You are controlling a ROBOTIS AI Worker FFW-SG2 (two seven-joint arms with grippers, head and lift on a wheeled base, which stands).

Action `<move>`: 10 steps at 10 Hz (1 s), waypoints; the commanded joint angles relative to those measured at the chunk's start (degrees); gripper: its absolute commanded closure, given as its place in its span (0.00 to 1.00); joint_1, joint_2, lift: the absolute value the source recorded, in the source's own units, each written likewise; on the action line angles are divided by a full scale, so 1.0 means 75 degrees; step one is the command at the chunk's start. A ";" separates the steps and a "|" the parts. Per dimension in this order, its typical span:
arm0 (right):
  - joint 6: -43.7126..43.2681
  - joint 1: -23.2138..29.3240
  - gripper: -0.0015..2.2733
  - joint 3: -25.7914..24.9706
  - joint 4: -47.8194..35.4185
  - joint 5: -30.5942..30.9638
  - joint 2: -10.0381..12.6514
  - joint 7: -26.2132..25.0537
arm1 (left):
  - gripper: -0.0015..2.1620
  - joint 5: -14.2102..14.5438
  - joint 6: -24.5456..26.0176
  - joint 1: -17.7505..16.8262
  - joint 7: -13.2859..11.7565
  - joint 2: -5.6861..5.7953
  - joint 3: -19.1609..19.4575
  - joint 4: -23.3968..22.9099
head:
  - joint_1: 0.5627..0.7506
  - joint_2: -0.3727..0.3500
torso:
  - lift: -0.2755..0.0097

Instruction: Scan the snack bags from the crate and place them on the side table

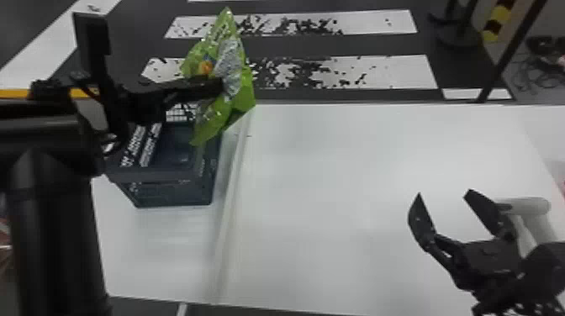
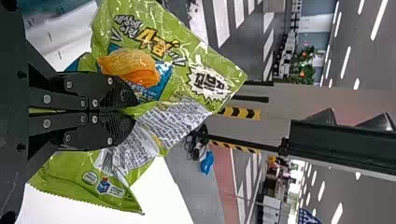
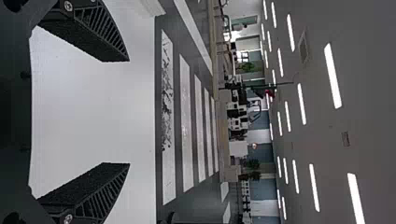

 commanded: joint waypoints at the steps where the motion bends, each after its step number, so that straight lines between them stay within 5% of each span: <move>1: -0.0022 0.0025 0.03 -0.0017 -0.0020 -0.0011 0.0000 -0.0002 | 0.99 -0.0002 -0.0014 0.0202 0.0176 -0.0455 -0.0504 -0.0077 | 0.70 0.58 | 0.64; 3: 0.0001 0.0060 0.03 -0.0064 -0.0055 -0.0011 0.0012 -0.0084 | 0.99 0.0021 -0.0084 0.0471 0.0574 -0.0818 -0.1254 0.0075 | 0.70 0.47 | 0.64; 7: 0.0025 0.0095 0.03 -0.0064 -0.0090 -0.0034 0.0024 -0.0190 | 0.99 0.0127 -0.0318 0.0846 0.1969 -0.0862 -0.3047 0.1083 | 0.70 0.30 | 0.64; 10: 0.0025 0.0165 0.03 -0.0099 -0.0137 -0.0057 0.0012 -0.0354 | 0.99 0.0256 -0.0928 0.0858 0.2672 -0.0862 -0.4207 0.2173 | 0.70 0.17 | 0.64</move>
